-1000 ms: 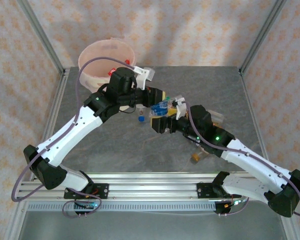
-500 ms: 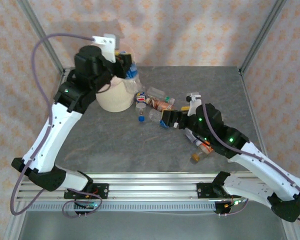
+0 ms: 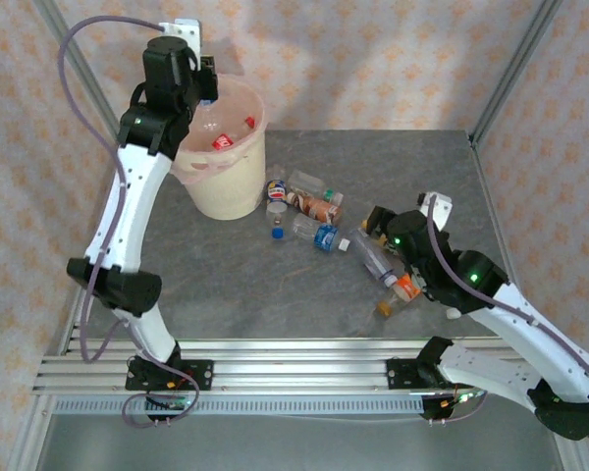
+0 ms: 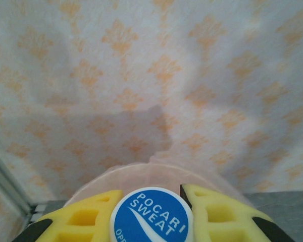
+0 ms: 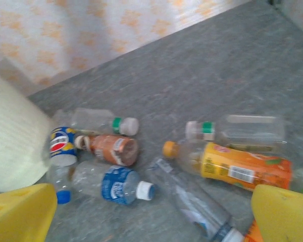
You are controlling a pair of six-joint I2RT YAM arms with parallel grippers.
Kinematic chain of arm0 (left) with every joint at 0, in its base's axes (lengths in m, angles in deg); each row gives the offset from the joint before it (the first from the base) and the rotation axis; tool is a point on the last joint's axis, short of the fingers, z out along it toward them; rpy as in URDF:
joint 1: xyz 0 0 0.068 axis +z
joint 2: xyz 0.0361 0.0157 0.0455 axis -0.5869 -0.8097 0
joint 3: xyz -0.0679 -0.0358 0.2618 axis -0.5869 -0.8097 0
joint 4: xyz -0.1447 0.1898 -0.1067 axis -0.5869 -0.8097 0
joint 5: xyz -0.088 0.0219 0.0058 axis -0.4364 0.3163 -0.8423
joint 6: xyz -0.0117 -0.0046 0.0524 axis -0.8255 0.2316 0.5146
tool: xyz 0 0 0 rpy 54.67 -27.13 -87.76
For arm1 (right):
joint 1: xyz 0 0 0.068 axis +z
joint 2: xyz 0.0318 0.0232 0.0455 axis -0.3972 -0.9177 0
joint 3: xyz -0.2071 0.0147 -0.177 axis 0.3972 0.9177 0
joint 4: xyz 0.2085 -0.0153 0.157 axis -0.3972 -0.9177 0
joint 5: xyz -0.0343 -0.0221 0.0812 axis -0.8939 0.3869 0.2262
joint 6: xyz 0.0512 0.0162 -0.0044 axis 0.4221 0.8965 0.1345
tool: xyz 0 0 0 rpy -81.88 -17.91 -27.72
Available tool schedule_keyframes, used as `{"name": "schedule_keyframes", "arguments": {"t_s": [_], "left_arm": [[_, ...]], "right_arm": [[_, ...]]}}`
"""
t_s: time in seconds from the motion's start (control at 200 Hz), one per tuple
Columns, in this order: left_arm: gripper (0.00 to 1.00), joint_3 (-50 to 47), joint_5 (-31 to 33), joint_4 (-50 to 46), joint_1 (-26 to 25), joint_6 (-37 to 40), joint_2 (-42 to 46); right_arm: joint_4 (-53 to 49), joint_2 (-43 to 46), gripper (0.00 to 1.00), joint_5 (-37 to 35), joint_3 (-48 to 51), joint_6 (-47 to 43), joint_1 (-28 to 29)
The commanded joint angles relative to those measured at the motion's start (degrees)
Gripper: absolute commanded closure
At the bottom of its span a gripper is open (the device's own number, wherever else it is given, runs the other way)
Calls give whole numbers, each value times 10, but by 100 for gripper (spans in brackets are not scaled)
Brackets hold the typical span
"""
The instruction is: Put the plastic bottles in the bin
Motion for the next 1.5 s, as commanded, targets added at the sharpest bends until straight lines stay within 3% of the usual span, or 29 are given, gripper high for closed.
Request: {"name": "schedule_keyframes", "arguments": {"t_s": [0.0, 0.34, 0.611, 0.791, 0.921, 1.126, 1.296, 1.491], "left_arm": [[80, 59, 26, -47, 24, 23, -30], [74, 86, 27, -87, 53, 33, -112], [56, 86, 44, -118, 53, 47, -149], [34, 86, 52, -131, 53, 50, -157], [26, 90, 38, -133, 53, 44, -154], [18, 98, 14, -148, 53, 18, -127], [0, 81, -26, -158, 53, -26, -76], [0, -18, -63, -134, 53, -104, 25]], "right_arm": [[-78, 22, 1, -69, -8, 56, -10], [-123, 9, 1, -17, 23, 84, -84], [-94, -26, 1, 96, 96, 80, -174], [-84, -19, 1, 117, 147, 102, -198], [-84, -8, 1, 124, 171, 118, -202], [-100, 7, 1, 126, 193, 143, -202], [-105, 15, 1, 137, 211, 153, -202], [-86, 16, 0, 159, 242, 160, -202]]}}
